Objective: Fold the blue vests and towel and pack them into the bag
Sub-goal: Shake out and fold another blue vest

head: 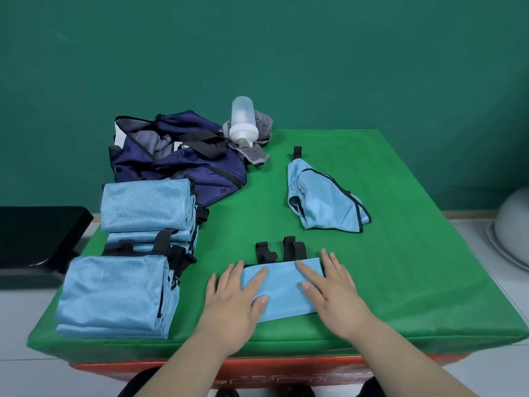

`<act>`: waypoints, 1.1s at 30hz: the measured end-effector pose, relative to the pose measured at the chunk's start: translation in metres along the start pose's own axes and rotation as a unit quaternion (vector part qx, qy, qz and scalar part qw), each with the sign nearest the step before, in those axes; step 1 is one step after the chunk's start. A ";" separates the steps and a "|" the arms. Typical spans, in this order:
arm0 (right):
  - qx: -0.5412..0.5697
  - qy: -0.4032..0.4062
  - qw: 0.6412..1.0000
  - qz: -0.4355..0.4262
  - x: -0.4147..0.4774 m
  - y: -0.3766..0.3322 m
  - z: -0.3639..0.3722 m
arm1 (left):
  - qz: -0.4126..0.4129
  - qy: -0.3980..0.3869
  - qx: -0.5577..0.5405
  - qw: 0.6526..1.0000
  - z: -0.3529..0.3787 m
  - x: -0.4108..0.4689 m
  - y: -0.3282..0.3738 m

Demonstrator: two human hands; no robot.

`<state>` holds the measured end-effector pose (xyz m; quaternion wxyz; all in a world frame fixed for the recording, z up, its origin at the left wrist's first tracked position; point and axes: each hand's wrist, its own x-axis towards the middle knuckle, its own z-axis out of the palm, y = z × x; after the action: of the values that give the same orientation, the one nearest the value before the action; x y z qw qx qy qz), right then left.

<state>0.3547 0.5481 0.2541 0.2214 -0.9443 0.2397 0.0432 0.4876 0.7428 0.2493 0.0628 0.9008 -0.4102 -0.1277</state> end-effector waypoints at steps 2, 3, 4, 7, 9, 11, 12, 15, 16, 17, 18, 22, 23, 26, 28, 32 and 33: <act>0.022 0.000 1.000 -0.003 0.002 0.000 -0.003 | 0.008 -0.002 -0.002 1.000 -0.005 0.002 -0.005; 0.030 0.005 1.000 -0.008 0.003 0.000 -0.003 | 0.009 -0.001 -0.013 1.000 -0.008 0.003 -0.007; 0.036 0.010 0.999 -0.011 0.003 0.000 -0.003 | 0.009 0.000 -0.023 1.000 -0.010 0.004 -0.008; 0.053 0.024 0.998 -0.008 0.003 -0.001 -0.003 | 0.009 0.011 -0.072 0.997 -0.016 0.004 -0.010; 0.081 0.037 0.996 -0.003 0.002 -0.005 -0.003 | 0.001 0.034 -0.101 0.994 -0.020 0.001 -0.008; 0.107 0.053 0.993 -0.001 0.000 -0.007 -0.001 | -0.007 0.052 -0.117 0.992 -0.021 -0.004 -0.003; 0.125 0.063 0.990 0.002 -0.002 -0.008 -0.001 | -0.012 0.058 -0.140 0.988 -0.021 -0.007 -0.001; 0.215 0.099 0.971 0.018 -0.009 -0.014 -0.009 | -0.015 0.074 -0.258 0.963 -0.027 -0.017 0.004; 0.249 0.108 0.962 0.020 -0.010 -0.017 -0.013 | -0.013 0.082 -0.295 0.952 -0.031 -0.020 0.004; 0.281 0.113 0.953 0.021 -0.012 -0.020 -0.017 | -0.014 0.095 -0.327 0.940 -0.035 -0.023 0.002; 0.309 0.112 0.944 0.022 -0.013 -0.024 -0.022 | -0.020 0.106 -0.356 0.928 -0.041 -0.026 -0.001; 0.418 0.100 0.903 0.020 -0.018 -0.052 -0.032 | -0.038 0.141 -0.404 0.903 -0.070 -0.044 -0.019; 0.445 0.099 0.890 0.015 -0.019 -0.061 -0.034 | -0.042 0.150 -0.410 0.899 -0.077 -0.050 -0.024; 0.489 0.097 0.867 -0.021 -0.021 -0.093 -0.033 | -0.061 0.176 -0.422 0.887 -0.097 -0.068 -0.047; 0.489 0.095 0.866 -0.033 -0.020 -0.115 -0.030 | -0.073 0.189 -0.422 0.884 -0.107 -0.079 -0.065; 0.501 0.085 0.860 -0.046 -0.014 -0.161 -0.018 | -0.091 0.206 -0.418 0.880 -0.127 -0.097 -0.104; 0.499 0.083 0.861 -0.055 -0.012 -0.174 -0.015 | -0.097 0.214 -0.417 0.878 -0.131 -0.100 -0.116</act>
<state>0.4259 0.6834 0.3391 0.6443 -0.7191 0.1947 -0.1728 0.5454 0.8953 0.3680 0.5058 0.8320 -0.2061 -0.0968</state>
